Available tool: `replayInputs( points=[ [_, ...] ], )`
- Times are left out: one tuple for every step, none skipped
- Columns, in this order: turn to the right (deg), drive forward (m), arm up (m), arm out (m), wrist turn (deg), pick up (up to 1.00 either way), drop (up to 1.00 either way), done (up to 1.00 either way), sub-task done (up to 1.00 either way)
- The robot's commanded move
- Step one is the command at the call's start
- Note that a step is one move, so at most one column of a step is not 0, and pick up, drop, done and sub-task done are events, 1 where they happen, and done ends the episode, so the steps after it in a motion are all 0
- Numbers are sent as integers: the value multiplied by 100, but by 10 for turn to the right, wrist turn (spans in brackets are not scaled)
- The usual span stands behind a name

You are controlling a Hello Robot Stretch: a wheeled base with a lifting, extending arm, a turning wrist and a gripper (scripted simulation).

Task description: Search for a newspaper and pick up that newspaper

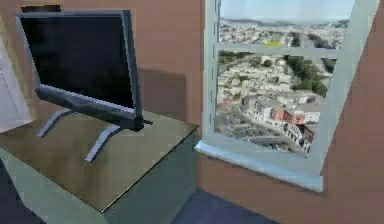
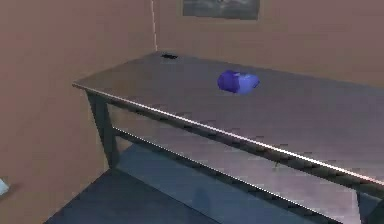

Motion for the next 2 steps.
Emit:
replayInputs(
  points=[
    [-450, 0, 0, 0, 0, 0, 0, 0, 0],
    [-120, 0, 0, 0, 0, 0, 0, 0, 0]
  ],
)
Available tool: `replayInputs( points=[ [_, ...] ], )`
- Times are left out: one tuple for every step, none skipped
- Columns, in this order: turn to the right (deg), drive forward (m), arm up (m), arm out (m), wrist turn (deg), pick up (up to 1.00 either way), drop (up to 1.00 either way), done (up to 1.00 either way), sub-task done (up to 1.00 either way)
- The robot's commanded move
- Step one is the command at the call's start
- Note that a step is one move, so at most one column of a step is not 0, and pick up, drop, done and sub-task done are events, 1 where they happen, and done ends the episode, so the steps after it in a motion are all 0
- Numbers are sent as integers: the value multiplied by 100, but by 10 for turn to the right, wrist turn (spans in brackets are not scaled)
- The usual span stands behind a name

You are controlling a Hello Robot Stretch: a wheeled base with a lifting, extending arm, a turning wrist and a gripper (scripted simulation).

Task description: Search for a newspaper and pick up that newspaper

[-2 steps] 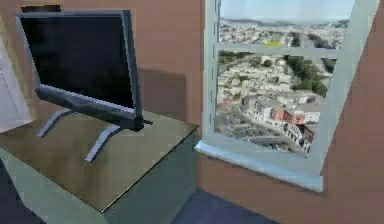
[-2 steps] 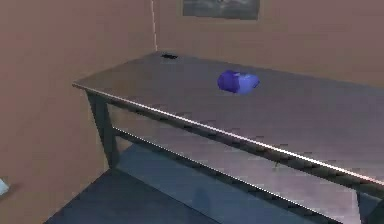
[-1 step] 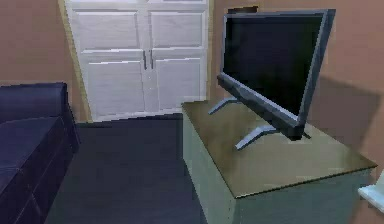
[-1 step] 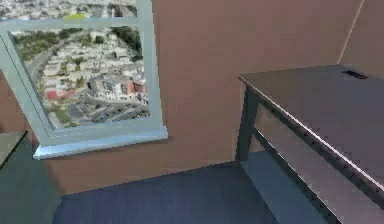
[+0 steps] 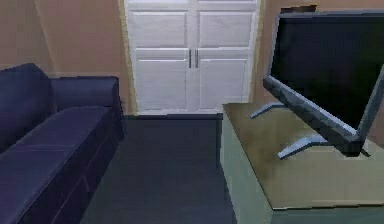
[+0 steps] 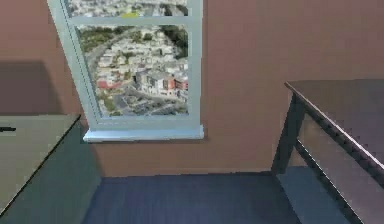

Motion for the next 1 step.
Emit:
replayInputs(
  points=[
    [0, 100, 0, 0, 0, 0, 0, 0, 0]
  ],
)
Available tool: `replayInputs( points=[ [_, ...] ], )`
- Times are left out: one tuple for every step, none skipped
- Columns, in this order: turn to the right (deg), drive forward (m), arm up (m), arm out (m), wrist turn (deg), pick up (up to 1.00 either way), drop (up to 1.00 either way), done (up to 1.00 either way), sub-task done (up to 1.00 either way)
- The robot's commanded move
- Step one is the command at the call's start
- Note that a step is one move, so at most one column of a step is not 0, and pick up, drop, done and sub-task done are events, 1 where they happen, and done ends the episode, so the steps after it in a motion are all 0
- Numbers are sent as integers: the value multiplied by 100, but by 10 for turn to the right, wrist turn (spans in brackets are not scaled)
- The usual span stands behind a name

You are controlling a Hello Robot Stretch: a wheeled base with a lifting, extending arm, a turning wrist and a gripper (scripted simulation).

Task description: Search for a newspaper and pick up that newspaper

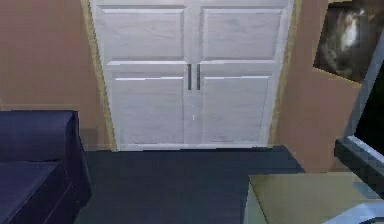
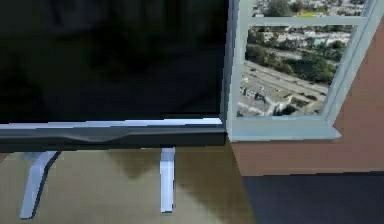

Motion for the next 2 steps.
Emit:
replayInputs(
  points=[
    [-150, 0, 0, 0, 0, 0, 0, 0, 0],
    [0, 20, 0, 0, 0, 0, 0, 0, 0]
  ],
)
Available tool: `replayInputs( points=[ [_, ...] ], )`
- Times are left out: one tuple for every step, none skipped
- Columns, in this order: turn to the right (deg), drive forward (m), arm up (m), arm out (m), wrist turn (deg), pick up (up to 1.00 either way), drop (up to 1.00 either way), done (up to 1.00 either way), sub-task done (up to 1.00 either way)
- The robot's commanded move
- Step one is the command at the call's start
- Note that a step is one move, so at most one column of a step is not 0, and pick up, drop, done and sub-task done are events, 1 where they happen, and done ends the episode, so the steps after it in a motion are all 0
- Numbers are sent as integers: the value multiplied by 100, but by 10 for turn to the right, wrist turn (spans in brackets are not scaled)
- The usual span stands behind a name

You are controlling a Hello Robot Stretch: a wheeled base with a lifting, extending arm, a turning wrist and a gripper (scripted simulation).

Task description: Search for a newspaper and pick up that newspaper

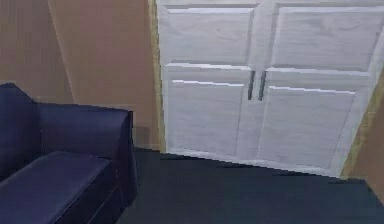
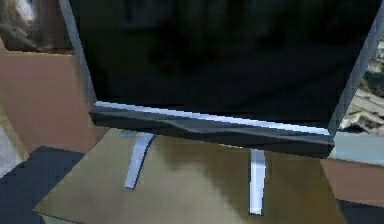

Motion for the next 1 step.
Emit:
replayInputs(
  points=[
    [-120, 0, 0, 0, 0, 0, 0, 0, 0]
  ],
)
